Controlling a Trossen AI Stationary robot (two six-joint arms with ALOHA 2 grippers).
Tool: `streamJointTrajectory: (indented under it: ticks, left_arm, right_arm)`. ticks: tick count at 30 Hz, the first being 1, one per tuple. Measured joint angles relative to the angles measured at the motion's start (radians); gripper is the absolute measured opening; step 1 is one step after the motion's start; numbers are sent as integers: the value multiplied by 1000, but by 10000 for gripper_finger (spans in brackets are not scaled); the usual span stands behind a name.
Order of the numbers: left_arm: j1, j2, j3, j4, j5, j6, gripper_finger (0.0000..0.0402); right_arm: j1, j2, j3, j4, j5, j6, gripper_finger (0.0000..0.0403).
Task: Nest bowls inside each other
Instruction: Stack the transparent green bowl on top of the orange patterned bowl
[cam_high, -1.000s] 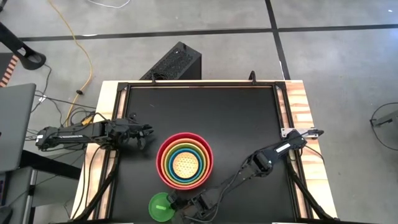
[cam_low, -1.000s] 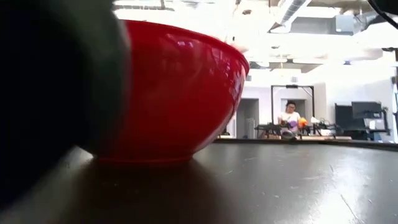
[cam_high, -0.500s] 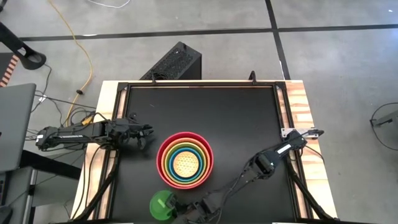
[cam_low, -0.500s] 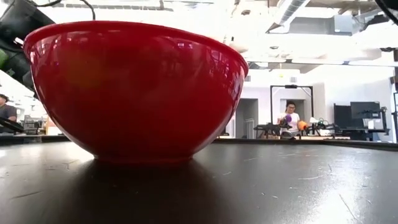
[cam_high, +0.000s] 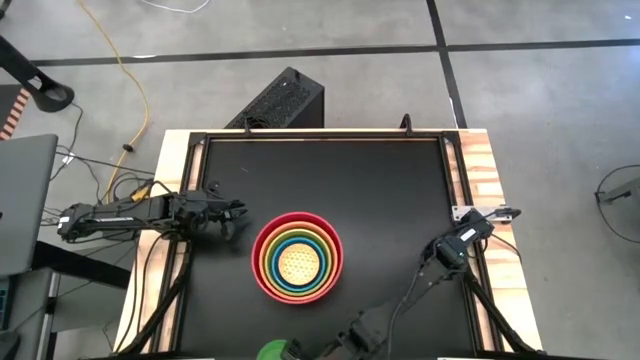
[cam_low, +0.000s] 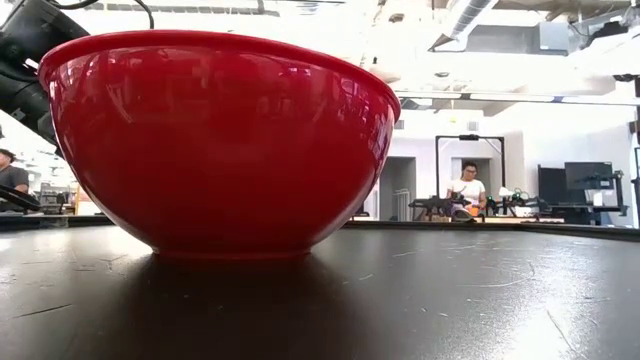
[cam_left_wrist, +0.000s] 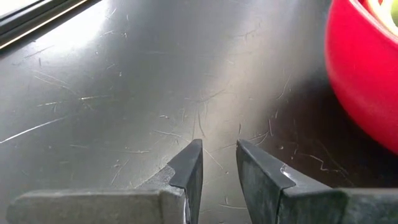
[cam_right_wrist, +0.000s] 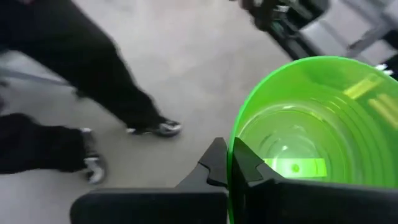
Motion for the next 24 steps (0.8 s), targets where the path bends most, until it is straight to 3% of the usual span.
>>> streamJointTrajectory:
  ticks: [15,19,24]
  left_arm:
    - [0,0,0,-1,0,0,87]
    - [0,0,0,-1,0,0,87]
    - [0,0,0,-1,0,0,87]
  right_arm:
    - [-58,-199,-1,-697,17,81,1]
    - [-71,-246,-1,-791,17,98,1]
    - [-82,-315,-2,-769,11,88,0]
